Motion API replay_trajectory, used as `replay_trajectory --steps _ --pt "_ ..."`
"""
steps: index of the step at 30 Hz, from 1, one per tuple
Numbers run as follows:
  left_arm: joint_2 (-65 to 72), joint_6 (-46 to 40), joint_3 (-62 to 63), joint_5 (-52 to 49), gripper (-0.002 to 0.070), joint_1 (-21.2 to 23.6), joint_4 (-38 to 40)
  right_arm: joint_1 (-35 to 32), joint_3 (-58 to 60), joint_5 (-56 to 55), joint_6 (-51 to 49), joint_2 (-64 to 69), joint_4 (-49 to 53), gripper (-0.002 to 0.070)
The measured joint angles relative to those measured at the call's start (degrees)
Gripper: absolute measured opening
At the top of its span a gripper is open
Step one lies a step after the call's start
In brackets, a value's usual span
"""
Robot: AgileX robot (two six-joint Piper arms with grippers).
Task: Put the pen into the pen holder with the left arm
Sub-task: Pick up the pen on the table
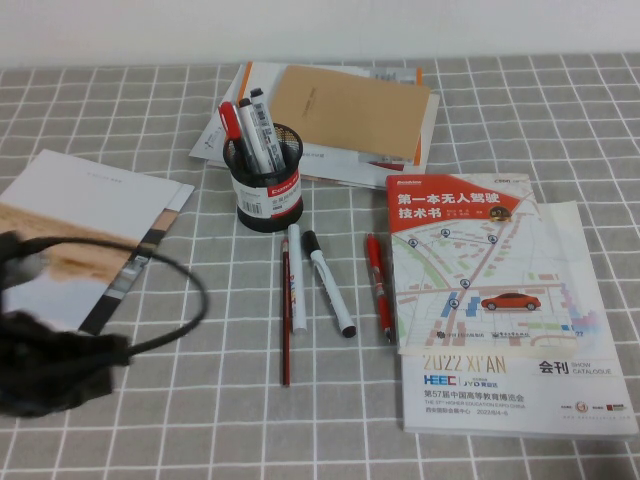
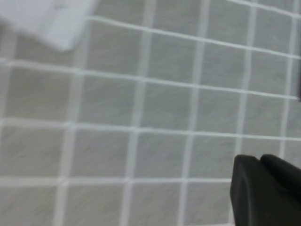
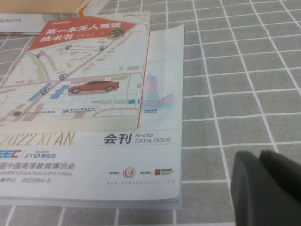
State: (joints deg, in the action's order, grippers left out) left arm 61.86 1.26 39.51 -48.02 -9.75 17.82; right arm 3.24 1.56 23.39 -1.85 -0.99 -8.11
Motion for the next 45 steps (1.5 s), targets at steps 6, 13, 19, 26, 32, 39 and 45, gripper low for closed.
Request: replay_trajectory --steps 6,13,19,26,32,39,45 --pt "14.4 3.2 8.4 3.6 -0.0005 -12.2 -1.2 0.0 0.0 0.0 0.0 0.0 0.0 -0.0013" --pt "29.9 7.3 23.0 3.5 -0.0005 -21.6 -5.4 0.0 0.0 0.0 0.0 0.0 0.0 -0.0013" --pt "39.4 10.2 33.7 -0.3 -0.0005 -25.7 -9.6 0.0 0.0 0.0 0.0 0.0 0.0 -0.0013" --pt "46.2 10.4 43.0 -7.3 0.0003 -26.0 -15.0 0.0 0.0 0.0 0.0 0.0 0.0 -0.0013" --pt "49.5 9.5 45.5 -9.2 0.0156 -23.6 -15.3 0.0 0.0 0.0 0.0 0.0 0.0 -0.0013" --pt "51.8 9.6 45.6 -7.6 0.0249 -21.6 -15.8 0.0 0.0 0.0 0.0 0.0 0.0 -0.0013" --pt "54.2 9.6 45.6 -6.1 0.0253 -21.6 -15.8 0.0 0.0 0.0 0.0 0.0 0.0 -0.0013"
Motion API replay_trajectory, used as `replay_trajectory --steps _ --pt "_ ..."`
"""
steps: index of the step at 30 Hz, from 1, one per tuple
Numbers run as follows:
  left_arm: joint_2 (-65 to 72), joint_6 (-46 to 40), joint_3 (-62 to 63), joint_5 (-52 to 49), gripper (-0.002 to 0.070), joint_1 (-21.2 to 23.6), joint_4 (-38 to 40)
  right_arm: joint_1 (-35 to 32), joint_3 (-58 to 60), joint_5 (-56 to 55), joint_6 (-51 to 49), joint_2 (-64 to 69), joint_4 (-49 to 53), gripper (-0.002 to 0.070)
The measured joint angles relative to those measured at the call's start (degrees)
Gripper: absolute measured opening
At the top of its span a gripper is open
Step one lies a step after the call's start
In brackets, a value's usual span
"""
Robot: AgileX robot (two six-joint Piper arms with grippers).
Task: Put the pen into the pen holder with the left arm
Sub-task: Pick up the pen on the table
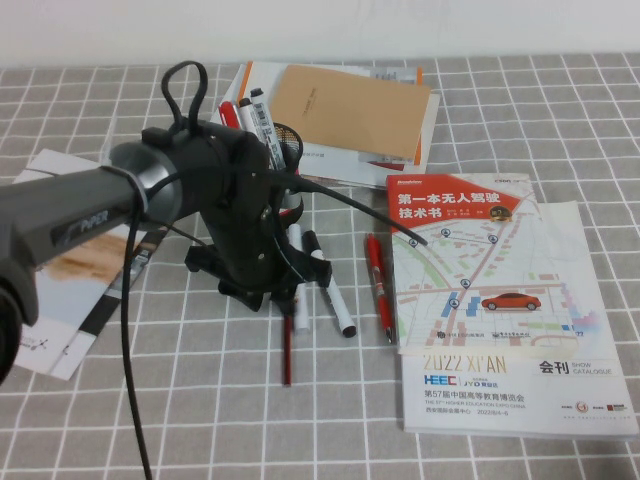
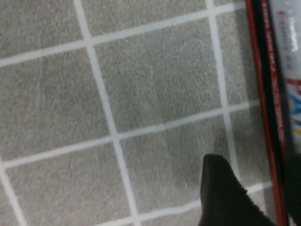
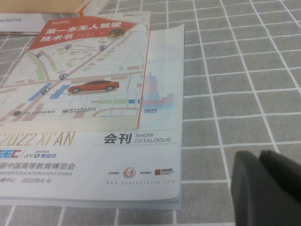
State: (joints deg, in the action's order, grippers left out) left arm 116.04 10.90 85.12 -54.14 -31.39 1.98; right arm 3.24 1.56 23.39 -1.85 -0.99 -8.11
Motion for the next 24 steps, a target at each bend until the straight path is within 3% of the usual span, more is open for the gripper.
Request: replay_trajectory --steps 12,15,18,24 --pt "1.6 0.0 1.0 1.3 0.0242 0.0 0.1 0.0 0.0 0.0 0.0 0.0 0.0 -0.0013" --pt "1.7 0.0 1.0 1.0 0.0167 0.1 -0.5 0.0 0.0 0.0 0.0 0.0 0.0 -0.0013" --pt "1.7 -0.5 1.0 0.6 0.0046 0.3 -1.3 0.0 0.0 0.0 0.0 0.0 0.0 -0.0013" --pt "1.4 -2.0 1.0 0.0 0.0024 0.3 -1.4 0.0 0.0 0.0 0.0 0.0 0.0 -0.0013"
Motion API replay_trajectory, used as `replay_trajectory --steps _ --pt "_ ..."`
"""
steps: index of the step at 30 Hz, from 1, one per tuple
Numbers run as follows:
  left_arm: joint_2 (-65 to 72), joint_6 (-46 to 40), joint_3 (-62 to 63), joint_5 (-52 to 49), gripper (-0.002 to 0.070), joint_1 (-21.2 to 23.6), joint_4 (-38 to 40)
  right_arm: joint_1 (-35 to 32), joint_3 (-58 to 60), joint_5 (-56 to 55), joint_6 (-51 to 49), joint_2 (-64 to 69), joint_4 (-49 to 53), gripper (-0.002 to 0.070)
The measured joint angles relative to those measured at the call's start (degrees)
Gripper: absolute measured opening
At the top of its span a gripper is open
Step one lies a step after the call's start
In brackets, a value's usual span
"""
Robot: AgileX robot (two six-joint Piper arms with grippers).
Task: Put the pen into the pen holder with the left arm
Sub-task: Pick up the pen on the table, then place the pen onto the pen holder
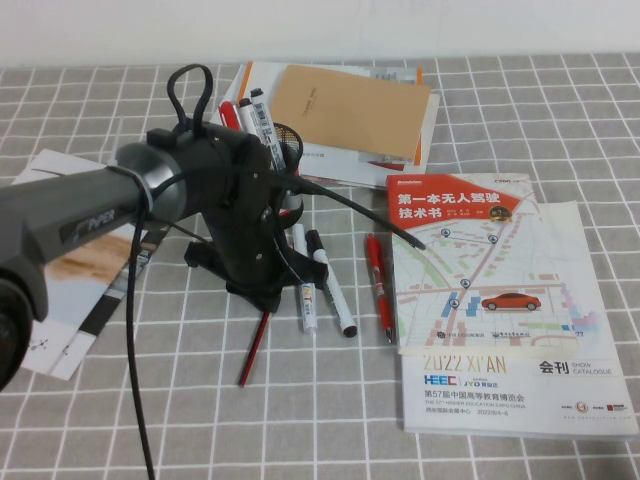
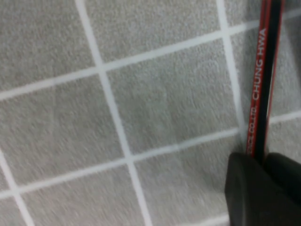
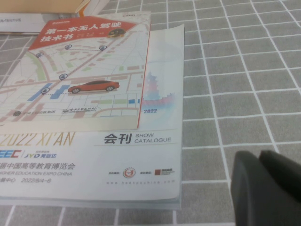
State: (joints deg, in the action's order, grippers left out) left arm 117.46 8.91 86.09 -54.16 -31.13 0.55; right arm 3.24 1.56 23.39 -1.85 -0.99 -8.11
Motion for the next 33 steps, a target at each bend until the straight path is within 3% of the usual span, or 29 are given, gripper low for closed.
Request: replay_trajectory --steps 7,12,16,22,29,33 --pt "-6.2 -0.8 -1.0 -3.0 0.0024 -1.9 -1.1 0.0 0.0 0.0 0.0 0.0 0.0 -0.0013" --pt "-16.0 1.9 -6.1 2.2 0.0024 -6.0 -6.1 0.0 0.0 0.0 0.0 0.0 0.0 -0.0013" --pt "-23.6 3.6 -12.6 13.9 0.0024 -6.5 -7.9 0.0 0.0 0.0 0.0 0.0 0.0 -0.0013" --pt "-31.2 4.1 -22.5 41.0 0.0023 -4.5 -9.9 0.0 0.0 0.0 0.0 0.0 0.0 -0.0013" --pt "-30.9 4.3 -29.5 68.7 0.0023 2.1 -10.4 0.0 0.0 0.0 0.0 0.0 0.0 -0.0013" --pt "-28.1 5.4 -30.7 78.0 0.0023 6.0 -10.6 0.0 0.0 0.0 0.0 0.0 0.0 -0.0013"
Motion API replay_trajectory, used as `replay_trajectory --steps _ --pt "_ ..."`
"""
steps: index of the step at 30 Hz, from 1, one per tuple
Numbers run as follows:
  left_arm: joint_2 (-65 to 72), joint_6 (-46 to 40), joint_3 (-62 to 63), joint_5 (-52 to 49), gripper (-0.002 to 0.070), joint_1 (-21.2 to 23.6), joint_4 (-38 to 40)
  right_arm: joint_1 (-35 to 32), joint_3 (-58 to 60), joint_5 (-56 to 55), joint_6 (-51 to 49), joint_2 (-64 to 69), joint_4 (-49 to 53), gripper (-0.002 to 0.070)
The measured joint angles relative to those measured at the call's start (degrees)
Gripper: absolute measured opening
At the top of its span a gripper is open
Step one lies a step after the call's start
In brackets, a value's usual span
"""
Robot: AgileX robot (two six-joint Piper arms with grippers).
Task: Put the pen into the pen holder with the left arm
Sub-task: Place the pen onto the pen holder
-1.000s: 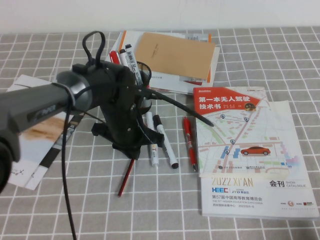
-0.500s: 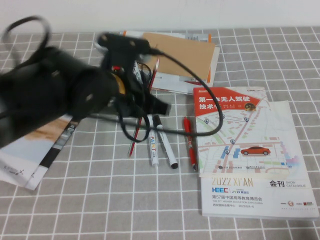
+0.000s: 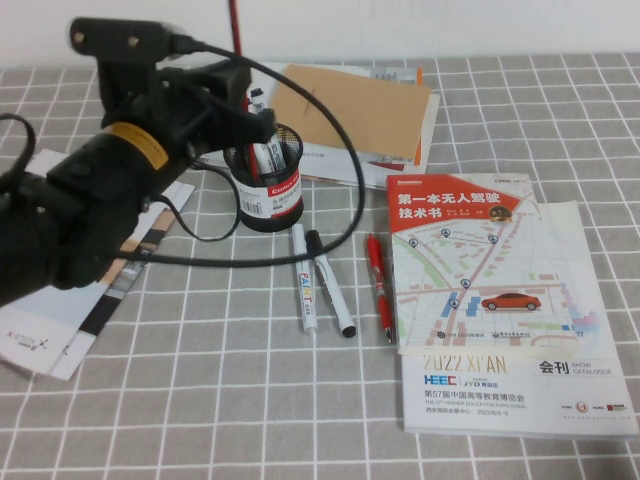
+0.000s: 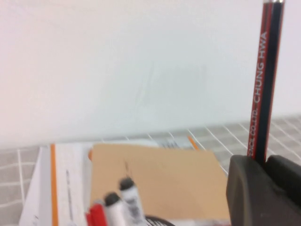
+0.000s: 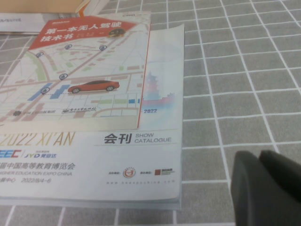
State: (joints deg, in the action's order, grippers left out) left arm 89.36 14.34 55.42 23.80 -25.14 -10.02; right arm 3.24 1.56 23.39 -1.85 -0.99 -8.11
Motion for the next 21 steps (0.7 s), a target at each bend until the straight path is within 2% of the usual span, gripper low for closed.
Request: replay_trajectory --steps 7,10,21 --pt "8.6 2.5 -0.1 17.3 0.0023 3.9 0.0 0.0 0.0 0.0 0.0 0.0 0.0 -0.0013" --pt "11.6 3.9 -0.1 21.7 0.0023 5.2 0.0 0.0 0.0 0.0 0.0 0.0 0.0 -0.0013" --pt "19.4 4.7 6.0 23.6 0.0022 6.8 -1.3 0.0 0.0 0.0 0.0 0.0 0.0 -0.0013"
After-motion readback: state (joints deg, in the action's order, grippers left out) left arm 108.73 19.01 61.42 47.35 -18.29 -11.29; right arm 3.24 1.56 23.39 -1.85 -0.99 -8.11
